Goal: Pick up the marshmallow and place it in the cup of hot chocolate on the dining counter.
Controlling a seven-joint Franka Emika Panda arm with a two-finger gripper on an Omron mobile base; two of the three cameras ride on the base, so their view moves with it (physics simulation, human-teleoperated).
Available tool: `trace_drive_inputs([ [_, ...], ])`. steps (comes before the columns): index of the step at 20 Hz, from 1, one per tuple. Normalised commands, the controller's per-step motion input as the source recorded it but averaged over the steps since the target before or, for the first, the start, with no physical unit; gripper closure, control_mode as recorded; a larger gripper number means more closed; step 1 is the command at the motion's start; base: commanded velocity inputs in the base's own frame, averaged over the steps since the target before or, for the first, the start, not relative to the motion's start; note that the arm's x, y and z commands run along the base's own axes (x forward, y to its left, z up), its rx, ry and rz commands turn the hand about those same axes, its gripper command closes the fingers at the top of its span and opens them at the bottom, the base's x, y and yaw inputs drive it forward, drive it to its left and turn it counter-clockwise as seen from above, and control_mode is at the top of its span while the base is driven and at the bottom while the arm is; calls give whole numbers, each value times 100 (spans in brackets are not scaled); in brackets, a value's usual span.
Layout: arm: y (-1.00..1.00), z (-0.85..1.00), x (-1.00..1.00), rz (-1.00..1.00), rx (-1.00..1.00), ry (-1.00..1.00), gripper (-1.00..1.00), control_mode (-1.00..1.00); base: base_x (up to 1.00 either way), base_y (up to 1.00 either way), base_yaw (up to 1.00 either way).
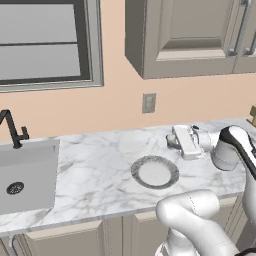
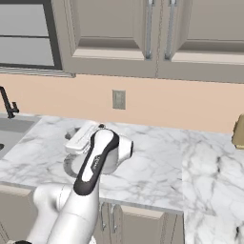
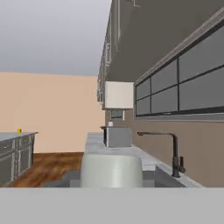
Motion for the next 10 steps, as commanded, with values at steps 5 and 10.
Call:
trace_drive_inputs([
  [5,-10,13,-23,21,7,-18,100,-100,0,0,0],
  [10,-5,7,-36,0,0,-10,100,-100,0,0,0],
])
